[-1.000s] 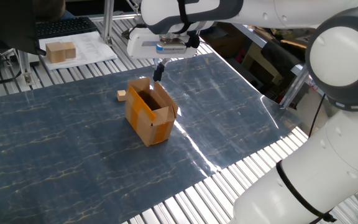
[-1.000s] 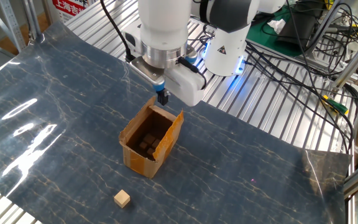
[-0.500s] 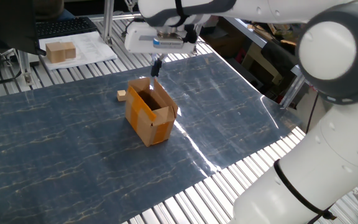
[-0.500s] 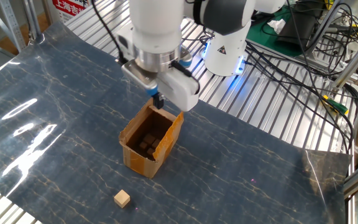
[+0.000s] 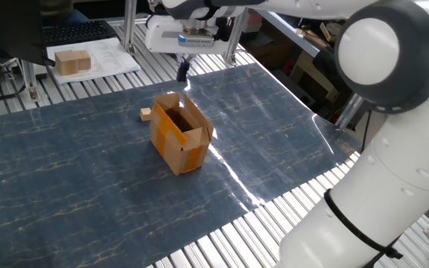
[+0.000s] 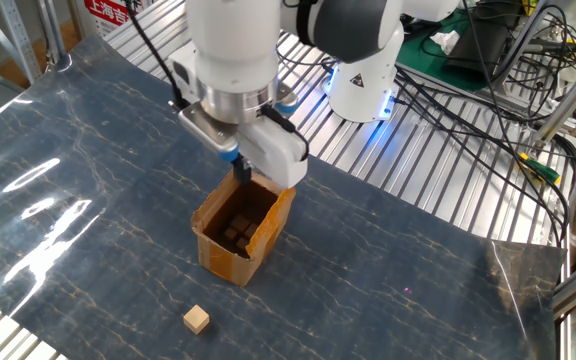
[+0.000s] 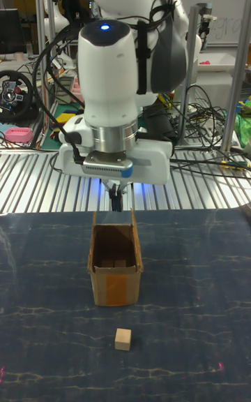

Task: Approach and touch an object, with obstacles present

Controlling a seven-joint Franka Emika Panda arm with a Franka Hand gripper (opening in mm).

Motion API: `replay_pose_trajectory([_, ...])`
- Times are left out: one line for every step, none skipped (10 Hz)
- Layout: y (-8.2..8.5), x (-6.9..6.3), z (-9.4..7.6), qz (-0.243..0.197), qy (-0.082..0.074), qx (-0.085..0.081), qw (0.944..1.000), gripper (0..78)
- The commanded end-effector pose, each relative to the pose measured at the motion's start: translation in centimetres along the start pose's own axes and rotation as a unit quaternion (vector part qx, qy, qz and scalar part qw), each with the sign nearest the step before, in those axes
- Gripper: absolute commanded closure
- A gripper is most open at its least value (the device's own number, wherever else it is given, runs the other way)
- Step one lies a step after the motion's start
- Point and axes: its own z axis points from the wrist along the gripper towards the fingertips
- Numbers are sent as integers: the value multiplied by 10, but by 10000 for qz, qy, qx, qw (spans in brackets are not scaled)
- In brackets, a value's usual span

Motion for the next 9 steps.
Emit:
replay_pose_trajectory([1,-6,2,-28,-91,-11,10000,776])
replay_pose_trajectory([1,-6,3,-20,-114,-8,9999,776])
replay_pose_trajectory([1,-7,4,-13,-148,-5,9999,776])
replay_pose_trajectory([1,-7,4,-1,-161,-15,9999,776])
replay_pose_trajectory([1,-7,4,66,-167,-35,9998,776])
replay_pose_trajectory([1,-7,4,120,-146,-36,9998,776])
replay_pose_trajectory([1,-7,4,188,-137,-28,9997,776])
replay_pose_trajectory([1,-7,4,257,-128,-14,9996,776])
replay_pose_trajectory([1,-7,4,359,-123,3,9993,776])
